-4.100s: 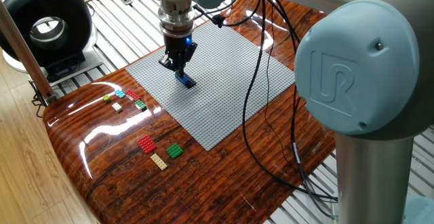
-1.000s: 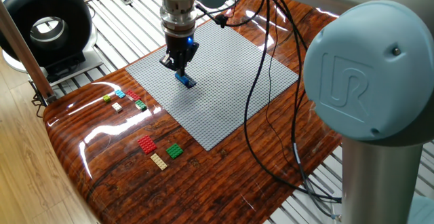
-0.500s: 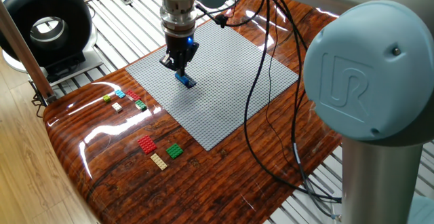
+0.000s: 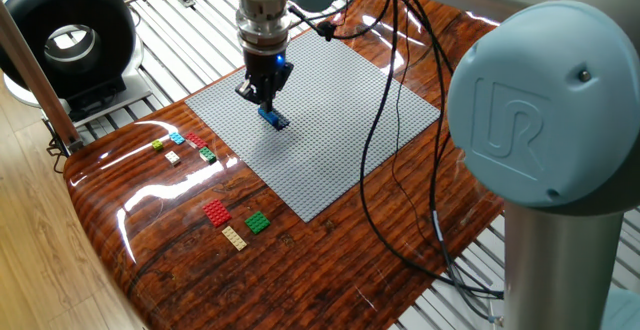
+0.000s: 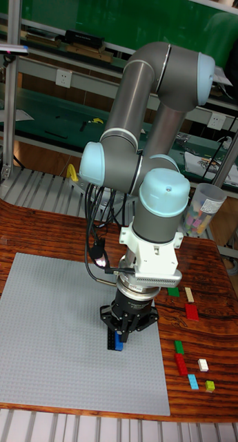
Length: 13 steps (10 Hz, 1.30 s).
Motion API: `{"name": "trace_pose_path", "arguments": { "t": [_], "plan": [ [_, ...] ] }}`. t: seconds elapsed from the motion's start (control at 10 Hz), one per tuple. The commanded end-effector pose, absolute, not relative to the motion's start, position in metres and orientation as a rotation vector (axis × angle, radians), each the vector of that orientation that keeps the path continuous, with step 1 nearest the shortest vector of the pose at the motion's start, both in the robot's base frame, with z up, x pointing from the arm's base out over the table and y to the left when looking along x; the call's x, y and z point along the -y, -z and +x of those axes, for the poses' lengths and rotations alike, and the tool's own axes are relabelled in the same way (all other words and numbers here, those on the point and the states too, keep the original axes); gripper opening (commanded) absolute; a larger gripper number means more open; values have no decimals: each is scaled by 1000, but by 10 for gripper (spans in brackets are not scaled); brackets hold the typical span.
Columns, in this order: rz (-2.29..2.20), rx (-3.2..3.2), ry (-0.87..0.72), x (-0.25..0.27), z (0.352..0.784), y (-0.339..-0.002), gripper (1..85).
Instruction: Build with small Lego blocks
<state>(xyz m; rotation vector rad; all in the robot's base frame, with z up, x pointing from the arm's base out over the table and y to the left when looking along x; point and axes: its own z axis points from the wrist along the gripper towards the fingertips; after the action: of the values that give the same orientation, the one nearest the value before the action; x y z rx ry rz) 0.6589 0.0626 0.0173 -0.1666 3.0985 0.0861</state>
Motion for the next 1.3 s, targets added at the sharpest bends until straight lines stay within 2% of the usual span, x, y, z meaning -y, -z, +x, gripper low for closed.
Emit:
{"name": "trace_pose_path", "arguments": {
  "t": [0.0,0.5,1.2],
  "plan": [
    [-160,-3108,-68,-60,660,-19,10],
    [-158,-3138,-52,-58,666,-31,10],
    [-198,-3099,-93,-61,678,-22,10]
  ]
}}
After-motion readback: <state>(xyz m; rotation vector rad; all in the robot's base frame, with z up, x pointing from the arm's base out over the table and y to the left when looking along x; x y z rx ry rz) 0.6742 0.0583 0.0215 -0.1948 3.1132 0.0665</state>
